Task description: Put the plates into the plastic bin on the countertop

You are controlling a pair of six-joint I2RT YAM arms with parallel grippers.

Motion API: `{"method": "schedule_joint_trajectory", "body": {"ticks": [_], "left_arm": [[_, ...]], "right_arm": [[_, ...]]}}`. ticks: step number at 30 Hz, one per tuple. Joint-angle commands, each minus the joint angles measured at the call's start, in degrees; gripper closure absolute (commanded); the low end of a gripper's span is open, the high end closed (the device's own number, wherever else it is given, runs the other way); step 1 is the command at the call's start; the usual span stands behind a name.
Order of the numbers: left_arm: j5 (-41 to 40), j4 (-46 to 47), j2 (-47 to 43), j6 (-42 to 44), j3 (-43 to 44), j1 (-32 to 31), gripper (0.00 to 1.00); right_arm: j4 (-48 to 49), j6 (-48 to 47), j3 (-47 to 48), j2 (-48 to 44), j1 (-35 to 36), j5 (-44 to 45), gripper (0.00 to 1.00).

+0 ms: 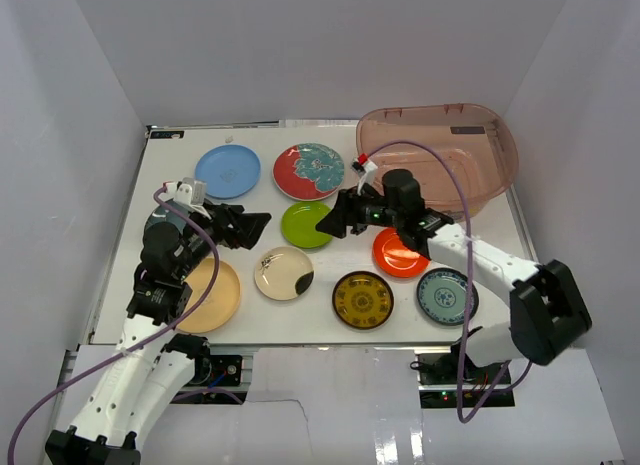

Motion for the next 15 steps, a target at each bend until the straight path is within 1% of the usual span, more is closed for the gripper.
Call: {"method": "schedule_joint_trajectory", "body": {"ticks": [1, 2, 3, 4, 5, 6, 7, 9, 10, 14, 15], "left_arm": [[-6.15, -3.21, -1.16, 0.69, 3.71, -0.11, 0.02], [-8.77, -3.49, -1.86, 0.77, 4.67, -0.03, 0.02], [-9.84, -3.75, -2.3, 0.77, 5.03, -0.03, 0.02], [-10.64, -4.01, -2.74, 0.77, 5.29, -0.03, 0.02], [-11.86, -4.1, -3.53, 0.86, 5.47, -0.11, 0.02], [-12.31, -4.19, -3.97, 0.78, 5.39, -0.11, 0.02], [-12.75, -4.45, -4.23, 0.86, 5.3, -0.11, 0.02], [-15.29, -4.8, -4.59, 0.69, 5.12, -0.55, 0.02], [-16.52, -5.24, -4.59, 0.77, 4.95, -0.81, 0.02], [-23.54, -6.3, -4.15, 0.69, 5.21, -3.44, 0.02], [-24.09, -6.74, -4.06, 0.86, 5.3, -3.98, 0.02]], "right_arm": [[5.9, 3.14, 4.21, 5.54, 4.77, 3.75, 0.29], [7.03, 4.46, 7.0, 9.74, 5.75, 3.67, 0.28], [7.57, 4.91, 8.51, 12.04, 6.89, 3.84, 0.28], [7.92, 5.26, 10.18, 16.51, 8.9, 4.45, 0.28], [7.93, 6.31, 14.02, 18.73, 9.79, 5.41, 0.28], [8.36, 6.75, 15.98, 20.92, 11.45, 5.68, 0.28], [8.71, 7.19, 17.82, 25.12, 12.25, 6.3, 0.28], [8.63, 8.42, 23.8, 29.36, 13.66, 8.05, 0.28], [8.37, 8.77, 25.91, 33.47, 14.88, 8.76, 0.28], [8.01, 11.06, 37.06, 42.64, 17.09, 13.15, 0.27], [8.1, 11.67, 38.74, 44.39, 17.53, 13.59, 0.27]]}}
